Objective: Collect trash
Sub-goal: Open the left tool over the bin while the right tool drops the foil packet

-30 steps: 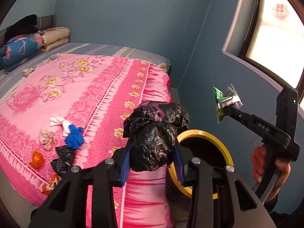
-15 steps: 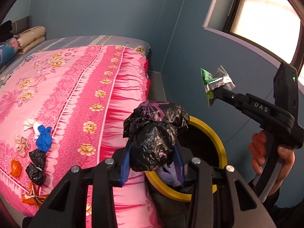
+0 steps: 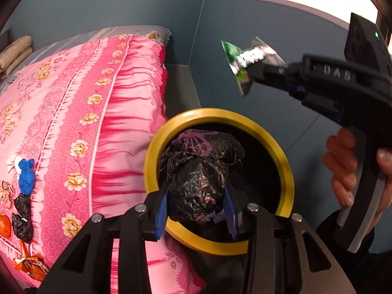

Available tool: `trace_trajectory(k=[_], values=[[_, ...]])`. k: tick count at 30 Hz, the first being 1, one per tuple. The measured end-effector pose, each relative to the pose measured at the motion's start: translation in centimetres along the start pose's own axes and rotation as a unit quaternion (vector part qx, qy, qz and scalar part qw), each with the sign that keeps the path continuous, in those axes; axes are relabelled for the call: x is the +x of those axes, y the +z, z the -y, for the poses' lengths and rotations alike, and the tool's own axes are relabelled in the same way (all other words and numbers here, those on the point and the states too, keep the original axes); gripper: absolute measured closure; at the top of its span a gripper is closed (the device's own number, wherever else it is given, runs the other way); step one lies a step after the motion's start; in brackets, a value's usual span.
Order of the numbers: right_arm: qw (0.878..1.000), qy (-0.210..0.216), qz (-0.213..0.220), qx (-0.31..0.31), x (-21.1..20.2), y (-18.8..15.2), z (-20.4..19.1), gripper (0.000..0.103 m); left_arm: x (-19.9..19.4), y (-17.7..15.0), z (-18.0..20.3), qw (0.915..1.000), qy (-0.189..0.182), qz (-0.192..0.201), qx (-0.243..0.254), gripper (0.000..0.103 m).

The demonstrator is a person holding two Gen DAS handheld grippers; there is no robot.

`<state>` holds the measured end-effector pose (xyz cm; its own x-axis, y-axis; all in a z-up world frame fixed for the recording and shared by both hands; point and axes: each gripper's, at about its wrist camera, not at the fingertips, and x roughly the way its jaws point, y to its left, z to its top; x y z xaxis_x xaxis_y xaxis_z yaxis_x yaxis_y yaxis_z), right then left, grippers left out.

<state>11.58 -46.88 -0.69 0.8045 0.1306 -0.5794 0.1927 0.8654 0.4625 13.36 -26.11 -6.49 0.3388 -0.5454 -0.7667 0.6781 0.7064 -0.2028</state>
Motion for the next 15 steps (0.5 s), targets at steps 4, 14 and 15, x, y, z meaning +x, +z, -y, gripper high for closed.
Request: trace_trajectory(k=[4,14,15], values=[[1.0,0.002,-0.003,0.003,0.3,0.0,0.5,0.091,0.5,-0.6,0.5,0.9999,-0.01,-0.008,0.005,0.066],[1.0,0.008,0.011,0.028,-0.9,-0.2,1.4,0.07,-0.7,-1.0,1.2,0.9997,-0.012,0.011,0.016,0.041],[0.999,0.009,0.013,0.03,-1.1,-0.2,1.5,0.069,-0.9,-1.0,1.2,0.9997,-0.013,0.014,0.016,0.037]])
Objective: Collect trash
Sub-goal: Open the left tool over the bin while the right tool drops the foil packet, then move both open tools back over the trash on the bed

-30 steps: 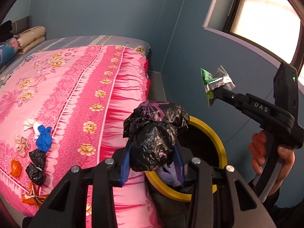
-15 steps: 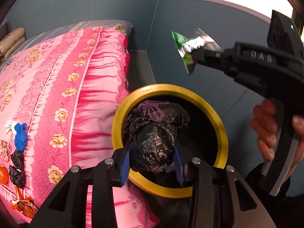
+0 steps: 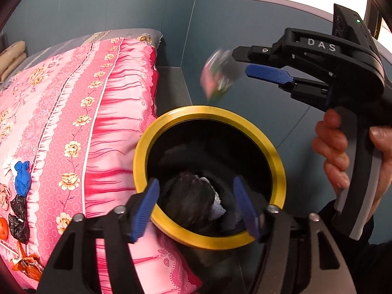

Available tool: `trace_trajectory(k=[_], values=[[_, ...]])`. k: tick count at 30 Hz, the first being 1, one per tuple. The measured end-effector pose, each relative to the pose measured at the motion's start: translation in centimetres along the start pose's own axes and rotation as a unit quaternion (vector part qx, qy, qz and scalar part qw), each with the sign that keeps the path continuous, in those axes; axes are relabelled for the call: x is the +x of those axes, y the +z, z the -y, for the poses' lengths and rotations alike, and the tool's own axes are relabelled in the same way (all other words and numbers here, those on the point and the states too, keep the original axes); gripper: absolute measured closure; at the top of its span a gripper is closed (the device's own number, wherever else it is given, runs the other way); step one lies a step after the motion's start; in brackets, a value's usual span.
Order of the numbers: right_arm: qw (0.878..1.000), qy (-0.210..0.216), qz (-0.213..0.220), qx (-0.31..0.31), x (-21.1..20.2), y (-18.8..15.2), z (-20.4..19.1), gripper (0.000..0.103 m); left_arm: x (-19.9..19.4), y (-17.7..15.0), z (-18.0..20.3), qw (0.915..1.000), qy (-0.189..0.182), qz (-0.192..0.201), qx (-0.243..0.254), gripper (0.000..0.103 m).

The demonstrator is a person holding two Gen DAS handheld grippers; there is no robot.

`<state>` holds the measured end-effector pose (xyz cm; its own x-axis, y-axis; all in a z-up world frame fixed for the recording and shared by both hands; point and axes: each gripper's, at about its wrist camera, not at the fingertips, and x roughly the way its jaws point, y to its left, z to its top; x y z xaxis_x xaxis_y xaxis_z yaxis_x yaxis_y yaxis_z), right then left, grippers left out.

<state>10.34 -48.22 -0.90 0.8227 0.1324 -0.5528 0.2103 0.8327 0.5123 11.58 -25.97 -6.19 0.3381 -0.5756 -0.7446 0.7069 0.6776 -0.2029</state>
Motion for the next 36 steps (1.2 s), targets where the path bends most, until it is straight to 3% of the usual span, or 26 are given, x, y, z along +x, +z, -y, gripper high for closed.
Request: trace_trajectory(k=[7,9,13,15,20,27,36], values=[[0.999,0.014,0.029,0.004,-1.7,0.1,-0.2,0.055,-2.1,-0.1,-0.5,0.9997,0.009,0.022,-0.009,0.014],[0.999,0.022,0.036,0.002,-1.9,0.2,-0.4,0.043,-3.1,-0.2,-1.0,0.999,0.022,0.037,-0.011,0.009],[0.998,0.042,0.044,-0.003,-2.1,0.6,-1.2,0.03,-5.0,-0.2,-2.5,0.9971,0.045,0.056,-0.025,0.008],[0.997,0.053,0.054,-0.008,-2.2,0.6,-2.0,0.018,-6.1,-0.2,-3.7,0.9953,0.06,0.067,-0.036,0.008],[0.994,0.049,0.076,-0.059,-2.5,0.1,-5.1,0.009,-8.3,-0.7,-7.0,0.9896,0.092,0.085,-0.07,0.008],[0.988,0.073,0.078,-0.113,-1.7,-0.6,-9.5,0.008,-11.9,-2.1,-12.4,0.9759,0.143,0.111,-0.123,0.008],[0.972,0.128,0.021,-0.197,1.8,-3.1,-17.0,0.008,-16.3,-5.3,-20.2,0.9492,0.214,0.132,-0.19,0.008]])
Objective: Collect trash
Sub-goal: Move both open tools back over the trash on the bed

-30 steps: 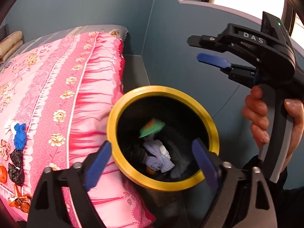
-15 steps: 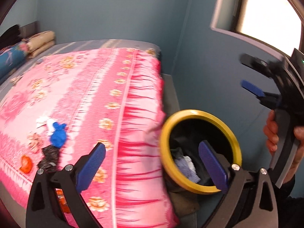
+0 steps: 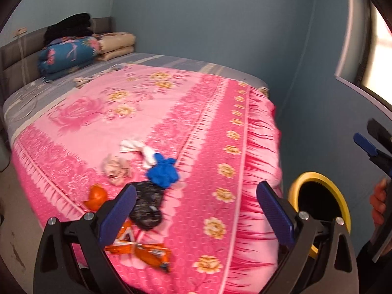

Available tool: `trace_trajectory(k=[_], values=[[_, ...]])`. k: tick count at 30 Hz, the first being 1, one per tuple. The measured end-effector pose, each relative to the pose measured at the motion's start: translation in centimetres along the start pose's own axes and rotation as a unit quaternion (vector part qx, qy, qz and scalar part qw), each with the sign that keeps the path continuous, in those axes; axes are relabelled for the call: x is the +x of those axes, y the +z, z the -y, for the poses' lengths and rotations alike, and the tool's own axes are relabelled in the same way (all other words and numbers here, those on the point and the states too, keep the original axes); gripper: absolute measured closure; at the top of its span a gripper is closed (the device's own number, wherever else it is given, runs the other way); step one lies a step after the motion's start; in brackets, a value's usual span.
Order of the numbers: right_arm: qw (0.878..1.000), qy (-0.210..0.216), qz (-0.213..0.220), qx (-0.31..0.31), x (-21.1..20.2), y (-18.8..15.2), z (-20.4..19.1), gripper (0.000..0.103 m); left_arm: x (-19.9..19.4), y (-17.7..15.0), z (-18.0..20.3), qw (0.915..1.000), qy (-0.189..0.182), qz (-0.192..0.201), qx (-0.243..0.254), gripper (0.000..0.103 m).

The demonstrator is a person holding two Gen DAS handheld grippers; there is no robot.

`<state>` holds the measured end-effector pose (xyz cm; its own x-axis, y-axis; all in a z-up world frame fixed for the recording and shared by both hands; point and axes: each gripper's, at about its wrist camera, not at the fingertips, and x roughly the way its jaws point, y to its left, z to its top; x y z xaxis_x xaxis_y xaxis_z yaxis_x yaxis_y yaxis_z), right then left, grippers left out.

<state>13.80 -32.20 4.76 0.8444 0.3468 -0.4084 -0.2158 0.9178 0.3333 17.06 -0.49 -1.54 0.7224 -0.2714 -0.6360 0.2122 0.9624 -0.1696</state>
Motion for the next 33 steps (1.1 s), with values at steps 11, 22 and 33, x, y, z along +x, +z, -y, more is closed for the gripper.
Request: trace_trajectory(k=[11,22,33], values=[[0.99,0.062,-0.086,-0.089,7.3,-3.4,-9.5,0.008,1.0,-1.4,-10.2,0.9944,0.072,-0.018,-0.075,0.008],[0.962,0.106,-0.19,-0.167,13.8,-10.2,-15.0,0.008,5.0,-3.8,-16.4,0.9849,0.109,-0.062,-0.119,0.008],[0.925,0.148,-0.273,-0.22,18.2,-15.5,-18.0,0.008,10.2,-5.1,-19.8,0.9763,0.122,-0.105,-0.145,0.008]])
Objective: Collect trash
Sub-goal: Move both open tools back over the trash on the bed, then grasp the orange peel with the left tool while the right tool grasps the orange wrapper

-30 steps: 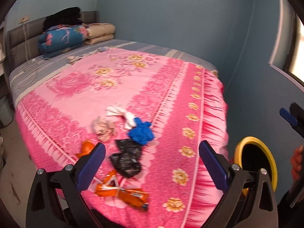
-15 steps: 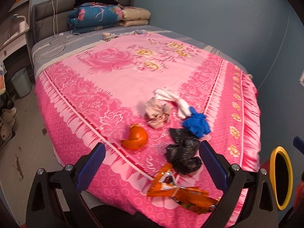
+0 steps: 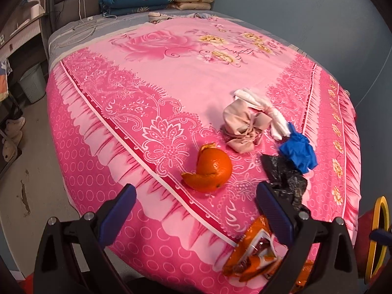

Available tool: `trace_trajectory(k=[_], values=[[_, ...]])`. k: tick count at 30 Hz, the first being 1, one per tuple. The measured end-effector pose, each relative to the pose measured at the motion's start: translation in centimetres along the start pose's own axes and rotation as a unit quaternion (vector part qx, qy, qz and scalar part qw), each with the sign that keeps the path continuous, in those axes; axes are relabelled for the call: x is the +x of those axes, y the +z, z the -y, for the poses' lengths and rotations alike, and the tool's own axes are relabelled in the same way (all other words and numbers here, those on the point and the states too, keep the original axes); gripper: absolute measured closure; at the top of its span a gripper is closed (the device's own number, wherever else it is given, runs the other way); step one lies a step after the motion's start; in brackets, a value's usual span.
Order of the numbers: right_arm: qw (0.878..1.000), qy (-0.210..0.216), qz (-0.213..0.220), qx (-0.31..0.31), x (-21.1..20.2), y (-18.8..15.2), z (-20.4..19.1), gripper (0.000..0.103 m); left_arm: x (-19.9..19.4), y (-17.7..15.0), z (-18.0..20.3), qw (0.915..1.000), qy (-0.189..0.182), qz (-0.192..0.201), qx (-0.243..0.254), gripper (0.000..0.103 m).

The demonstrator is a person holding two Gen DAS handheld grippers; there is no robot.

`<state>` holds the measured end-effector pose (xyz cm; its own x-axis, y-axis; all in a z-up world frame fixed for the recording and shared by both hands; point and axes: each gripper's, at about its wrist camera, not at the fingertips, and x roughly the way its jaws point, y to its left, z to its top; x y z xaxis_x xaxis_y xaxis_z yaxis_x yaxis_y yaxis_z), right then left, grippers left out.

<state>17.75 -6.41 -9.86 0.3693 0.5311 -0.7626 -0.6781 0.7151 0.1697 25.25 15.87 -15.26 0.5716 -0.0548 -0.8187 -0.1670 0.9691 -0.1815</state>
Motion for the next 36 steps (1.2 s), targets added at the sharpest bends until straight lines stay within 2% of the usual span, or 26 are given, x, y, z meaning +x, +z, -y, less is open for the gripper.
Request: trace_trajectory(k=[7,11,17,22,24,26,27,30,33,36], values=[[0.999,-0.002,-0.035,-0.021,3.4,0.1,-1.0,0.009,1.7,0.3,-0.5,0.9998,-0.009,-0.012,-0.016,0.008],[0.999,-0.007,-0.049,-0.021,4.8,0.1,-1.1,0.009,2.4,-0.1,-0.3,0.9998,-0.011,-0.014,-0.008,0.008],[0.997,-0.008,-0.078,-0.019,7.1,0.1,-0.9,0.02,3.8,0.0,0.0,0.9995,-0.017,-0.025,-0.001,0.01],[0.996,-0.013,-0.092,-0.013,8.5,0.1,-0.6,0.031,4.4,0.1,0.5,0.9992,-0.022,-0.032,0.008,0.025],[0.995,-0.015,-0.101,-0.001,9.2,0.1,-0.2,0.043,4.6,0.1,0.8,0.9991,-0.021,-0.034,0.017,0.038],[0.994,-0.012,-0.108,0.005,9.7,0.1,-0.1,0.048,4.8,0.0,1.4,0.9987,-0.019,-0.039,0.029,0.05],[0.993,-0.01,-0.114,0.008,10.0,0.1,0.0,0.055,4.9,-0.1,1.4,0.9986,-0.018,-0.04,0.031,0.053],[0.993,-0.011,-0.118,0.009,10.3,0.1,0.0,0.066,4.7,0.0,1.0,0.9986,-0.028,-0.039,0.022,0.061],[0.993,-0.009,-0.117,0.007,10.1,0.0,0.0,0.074,4.4,0.0,0.6,0.9984,-0.037,-0.039,0.013,0.067],[0.994,-0.012,-0.111,0.009,10.0,-0.1,0.0,0.076,4.2,-0.1,0.7,0.9985,-0.037,-0.038,0.017,0.071]])
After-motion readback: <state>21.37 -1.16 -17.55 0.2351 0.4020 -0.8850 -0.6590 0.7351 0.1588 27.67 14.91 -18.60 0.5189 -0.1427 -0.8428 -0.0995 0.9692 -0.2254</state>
